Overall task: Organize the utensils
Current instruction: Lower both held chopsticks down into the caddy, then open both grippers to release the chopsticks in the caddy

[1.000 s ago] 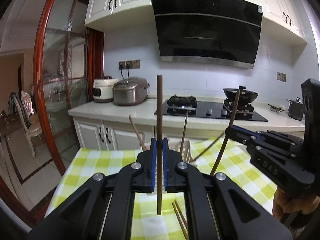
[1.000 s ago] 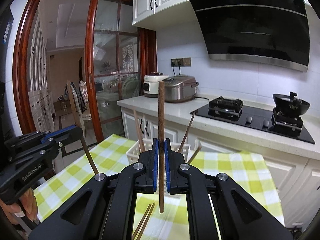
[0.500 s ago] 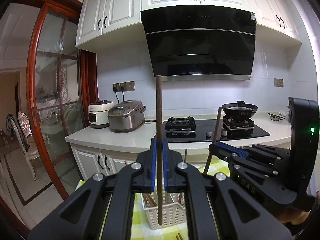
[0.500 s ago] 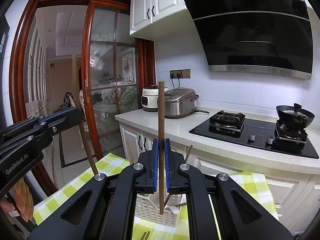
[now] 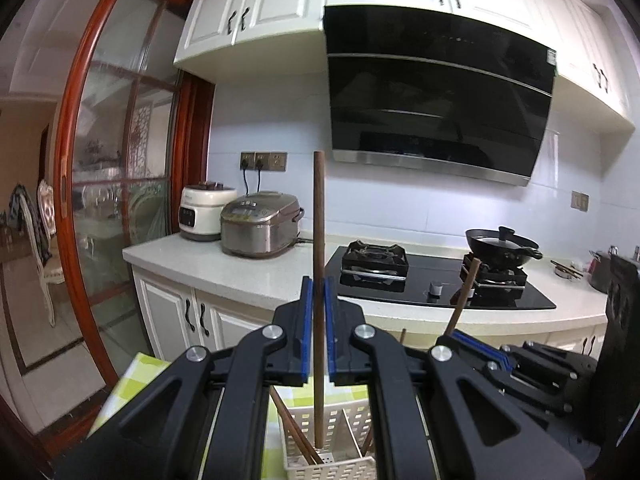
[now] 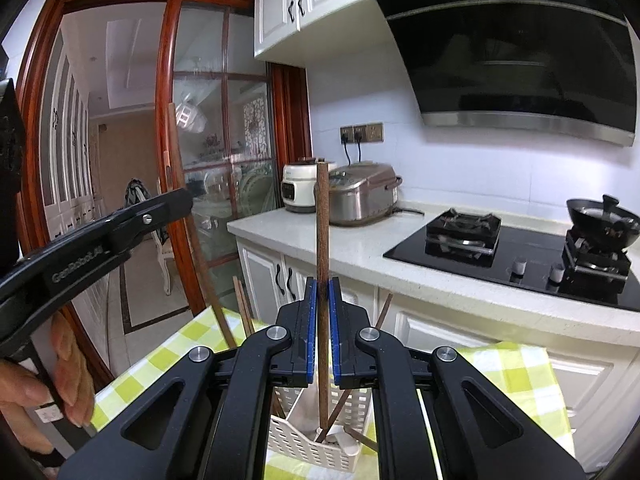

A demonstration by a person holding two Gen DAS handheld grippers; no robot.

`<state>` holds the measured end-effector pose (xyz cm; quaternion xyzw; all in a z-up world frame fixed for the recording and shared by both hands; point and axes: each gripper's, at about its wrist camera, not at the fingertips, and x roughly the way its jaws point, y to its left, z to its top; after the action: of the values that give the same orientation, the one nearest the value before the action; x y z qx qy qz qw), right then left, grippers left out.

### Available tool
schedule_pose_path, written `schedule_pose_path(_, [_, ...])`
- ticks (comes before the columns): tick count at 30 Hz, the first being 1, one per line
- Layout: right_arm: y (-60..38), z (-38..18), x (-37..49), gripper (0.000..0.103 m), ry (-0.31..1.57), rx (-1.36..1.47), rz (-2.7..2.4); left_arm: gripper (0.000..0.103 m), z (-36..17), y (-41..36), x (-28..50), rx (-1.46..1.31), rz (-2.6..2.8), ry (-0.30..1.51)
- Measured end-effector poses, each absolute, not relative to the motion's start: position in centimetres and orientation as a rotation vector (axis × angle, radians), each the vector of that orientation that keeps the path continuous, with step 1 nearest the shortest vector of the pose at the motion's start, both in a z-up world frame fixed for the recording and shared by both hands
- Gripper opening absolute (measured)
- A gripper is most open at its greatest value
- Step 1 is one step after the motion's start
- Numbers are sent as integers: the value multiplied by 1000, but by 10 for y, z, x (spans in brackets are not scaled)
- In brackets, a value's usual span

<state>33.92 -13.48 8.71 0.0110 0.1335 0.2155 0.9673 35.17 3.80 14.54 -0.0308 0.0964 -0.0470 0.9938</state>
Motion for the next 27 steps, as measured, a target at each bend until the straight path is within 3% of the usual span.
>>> schedule_pose_path(20, [-109, 32, 394, 7, 516, 23, 457, 6, 50, 55, 404, -139, -125, 539])
schedule_pose_path(22, [-107, 30, 394, 7, 502, 8, 446, 10, 46, 59, 404, -142, -112, 542])
schedule_pose_path(24, [-108, 30, 394, 9, 504, 8, 443, 25, 45, 63, 400, -143, -97, 529])
schedule_pose_path(27, [-109, 31, 393, 14, 506, 6, 423, 31, 48, 68, 392, -149, -82, 510])
